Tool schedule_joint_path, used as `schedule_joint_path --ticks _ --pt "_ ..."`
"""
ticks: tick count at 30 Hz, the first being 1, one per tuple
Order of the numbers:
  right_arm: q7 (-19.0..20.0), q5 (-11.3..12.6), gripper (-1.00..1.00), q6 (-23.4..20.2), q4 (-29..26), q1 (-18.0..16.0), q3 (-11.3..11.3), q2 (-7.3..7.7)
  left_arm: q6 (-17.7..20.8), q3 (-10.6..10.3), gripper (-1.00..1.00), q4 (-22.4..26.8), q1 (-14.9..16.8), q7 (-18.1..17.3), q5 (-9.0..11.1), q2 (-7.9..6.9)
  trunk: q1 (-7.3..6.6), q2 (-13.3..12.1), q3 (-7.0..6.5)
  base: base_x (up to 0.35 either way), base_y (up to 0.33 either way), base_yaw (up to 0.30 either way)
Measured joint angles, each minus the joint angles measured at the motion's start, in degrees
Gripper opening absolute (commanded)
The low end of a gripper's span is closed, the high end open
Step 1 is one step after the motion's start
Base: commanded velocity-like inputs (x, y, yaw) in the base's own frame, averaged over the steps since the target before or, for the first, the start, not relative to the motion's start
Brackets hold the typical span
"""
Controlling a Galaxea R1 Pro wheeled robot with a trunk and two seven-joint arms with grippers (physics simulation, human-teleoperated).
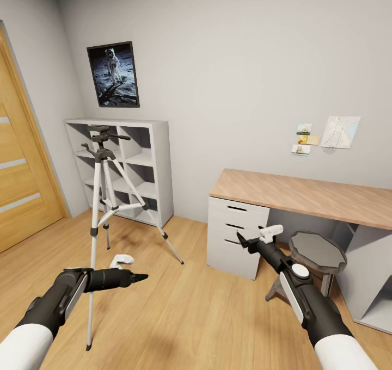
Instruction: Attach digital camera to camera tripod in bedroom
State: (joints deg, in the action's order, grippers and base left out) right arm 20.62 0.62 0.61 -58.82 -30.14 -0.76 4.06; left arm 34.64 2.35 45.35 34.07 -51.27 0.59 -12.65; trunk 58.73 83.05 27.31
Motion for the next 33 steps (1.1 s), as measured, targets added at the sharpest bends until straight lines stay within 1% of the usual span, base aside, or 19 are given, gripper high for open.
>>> schedule_joint_path --ticks 6,11,18,30,33 --pt "0.03 0.57 1.00 1.86 -1.95 -0.11 0.15 -0.16 -0.07 1.64 1.00 0.21 -0.01 -0.03 -0.02 0.04 0.00 0.00 0.00 0.000 0.000 0.000" --pt "0.02 0.64 1.00 3.47 -3.56 -0.13 0.25 -0.19 0.04 3.05 1.00 1.82 -0.01 -0.08 -0.03 0.08 1.09 1.99 0.89 0.000 0.000 0.000" --pt "0.02 0.66 1.00 5.71 -5.71 -0.10 0.33 -0.20 0.08 3.21 1.00 4.07 -0.01 -0.66 -0.02 0.32 2.63 4.80 2.15 0.000 0.000 0.000" --pt "0.02 0.65 1.00 9.57 -5.60 -0.07 0.36 -0.20 -0.05 3.27 1.00 7.93 -0.01 -4.48 -0.03 0.42 5.27 9.61 4.31 0.000 0.000 0.000" --pt "0.06 0.65 1.00 10.53 -5.56 -0.06 0.36 -0.20 -0.05 3.28 1.00 8.89 -0.01 -4.55 -0.03 0.42 5.93 10.82 4.85 0.000 0.000 0.000"
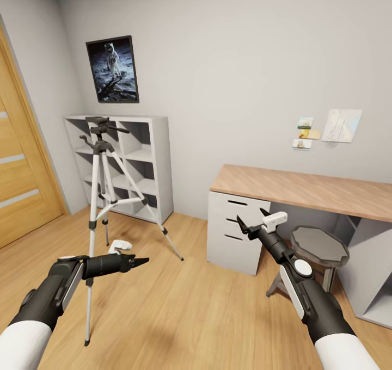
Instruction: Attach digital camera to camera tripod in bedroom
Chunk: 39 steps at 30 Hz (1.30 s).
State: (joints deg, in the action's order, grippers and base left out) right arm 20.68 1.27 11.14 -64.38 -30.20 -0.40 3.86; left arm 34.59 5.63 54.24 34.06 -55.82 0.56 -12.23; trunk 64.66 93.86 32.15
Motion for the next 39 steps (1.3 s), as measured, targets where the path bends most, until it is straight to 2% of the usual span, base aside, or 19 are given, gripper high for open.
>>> schedule_joint_path --ticks 5,6,7,15,23,39 --pt "0.03 -0.01 1.00 1.61 0.49 0.01 0.00 0.00 0.06 -0.10 1.00 1.61 0.00 -0.91 0.00 0.04 1.10 2.01 0.90 0.000 0.000 0.000" --pt "0.02 0.02 1.00 11.75 0.67 0.00 0.00 0.00 0.07 -0.12 1.00 2.06 0.00 -1.98 0.01 0.06 1.32 2.41 1.08 0.000 0.000 0.000" --pt "0.02 -0.02 1.00 12.20 0.78 0.01 0.00 0.00 0.06 -0.11 1.00 2.07 0.00 -2.45 0.00 0.07 1.54 2.81 1.26 0.000 0.000 0.000" --pt "0.02 -0.04 1.00 12.28 1.22 0.01 0.05 0.00 0.14 -0.08 1.00 2.38 0.00 -4.57 0.00 0.09 3.30 6.02 2.69 0.000 0.000 0.000" --pt "-0.08 -0.07 1.00 12.57 3.02 0.01 0.13 -0.01 0.37 -0.03 1.00 5.58 0.00 -4.72 0.01 0.11 5.05 9.23 4.13 0.000 0.000 0.000" --pt "-0.07 -0.09 1.00 12.76 5.82 0.01 0.47 -0.10 0.33 0.13 1.00 7.65 0.00 -4.65 0.00 0.06 8.57 15.65 7.00 0.000 0.000 0.000"
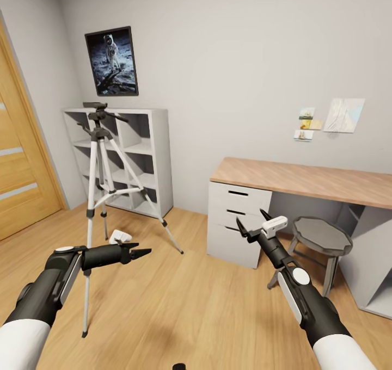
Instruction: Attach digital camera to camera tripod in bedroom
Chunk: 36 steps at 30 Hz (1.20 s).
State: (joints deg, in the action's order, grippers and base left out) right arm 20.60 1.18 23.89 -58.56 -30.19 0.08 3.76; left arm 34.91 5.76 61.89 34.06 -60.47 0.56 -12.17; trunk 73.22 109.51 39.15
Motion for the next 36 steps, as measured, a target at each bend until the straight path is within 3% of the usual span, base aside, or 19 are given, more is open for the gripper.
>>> schedule_joint_path --ticks 7,14,19,21,25,36 --pt "0.02 -0.01 1.00 0.04 0.42 0.00 0.10 -0.04 0.07 -0.07 1.00 2.19 0.00 -0.06 -0.01 -0.02 1.54 2.81 1.26 0.000 0.000 0.000" --pt "-0.50 -0.04 1.00 0.06 1.20 0.00 3.28 -0.10 0.02 -0.11 1.00 2.58 0.00 -0.07 -0.01 0.03 3.08 5.62 2.51 0.000 0.000 0.000" --pt "-4.77 0.00 1.00 -0.02 1.65 -0.04 3.76 -0.35 -0.04 -0.11 1.00 2.60 0.00 -0.11 -0.01 0.09 4.18 7.62 3.41 0.000 0.000 0.000" --pt "-8.90 0.05 1.00 0.02 1.99 -0.05 3.86 -0.58 -0.09 -0.11 1.00 2.60 0.00 -0.12 -0.01 0.24 4.61 8.42 3.77 0.000 0.000 0.000" --pt "-11.63 0.06 1.00 0.15 2.22 -0.04 4.43 -0.74 -0.13 -0.11 1.00 2.53 0.00 -0.09 -0.01 0.88 5.49 10.03 4.49 0.000 0.000 0.000" --pt "-13.00 -0.01 1.00 0.12 3.06 -0.03 6.50 -0.81 -0.17 -0.14 1.00 2.46 0.00 -0.07 -0.01 1.56 7.91 14.44 6.46 0.000 0.000 0.000"
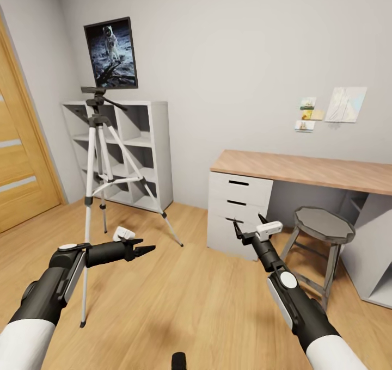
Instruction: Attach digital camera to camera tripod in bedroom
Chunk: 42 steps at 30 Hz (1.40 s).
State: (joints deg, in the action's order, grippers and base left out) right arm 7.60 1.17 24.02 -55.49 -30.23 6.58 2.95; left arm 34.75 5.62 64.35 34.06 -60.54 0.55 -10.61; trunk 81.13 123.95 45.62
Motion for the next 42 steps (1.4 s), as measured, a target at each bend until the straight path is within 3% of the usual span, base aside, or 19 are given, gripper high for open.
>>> schedule_joint_path --ticks 3,8,13,16,18,27,37,39,42 --pt "0.17 -0.06 1.00 -0.31 1.47 -0.02 1.49 0.00 -0.06 -0.04 1.00 0.05 0.00 0.00 0.00 0.04 0.66 1.20 0.54 0.000 0.000 0.000" --pt "0.25 -0.04 1.00 -0.41 3.29 -0.04 1.92 0.00 -0.05 -0.07 1.00 0.05 0.00 0.02 0.00 0.18 1.76 3.21 1.44 0.000 0.000 0.000" --pt "0.38 -0.08 1.00 -0.04 5.13 -0.05 2.32 0.00 0.00 -0.06 1.00 0.05 0.00 0.45 -0.05 1.96 2.86 5.21 2.33 0.000 0.000 0.000" --pt "1.06 -0.12 1.00 0.03 5.89 -0.05 2.36 0.00 -0.03 -0.04 1.00 0.05 0.00 0.47 -0.07 2.24 3.52 6.42 2.87 0.000 0.000 0.000" --pt "7.13 -0.16 1.00 0.08 6.30 -0.05 2.34 0.07 -0.02 0.01 1.00 0.12 0.00 0.21 -0.08 2.26 3.95 7.22 3.23 0.000 0.000 0.000" --pt "22.96 -0.16 1.00 0.03 6.58 -0.05 1.80 0.40 -0.02 0.03 1.00 0.14 0.00 0.10 -0.08 2.25 5.93 10.83 4.85 0.000 0.000 0.000" --pt "23.22 -0.09 1.00 -0.01 6.60 -0.05 1.17 0.40 -0.06 0.01 1.00 0.25 0.00 -0.20 -0.08 2.11 8.13 14.84 6.64 0.000 0.000 0.000" --pt "22.02 0.00 1.00 0.05 6.60 -0.06 -0.71 0.40 -0.09 0.07 1.00 0.61 0.01 -5.58 -0.07 0.16 8.57 15.64 7.00 0.000 0.000 0.000" --pt "21.85 0.00 1.00 0.07 6.60 -0.05 -1.39 0.40 -0.18 0.11 1.00 0.69 0.00 -9.86 -0.07 -0.99 9.23 16.85 7.54 0.000 0.000 0.000"
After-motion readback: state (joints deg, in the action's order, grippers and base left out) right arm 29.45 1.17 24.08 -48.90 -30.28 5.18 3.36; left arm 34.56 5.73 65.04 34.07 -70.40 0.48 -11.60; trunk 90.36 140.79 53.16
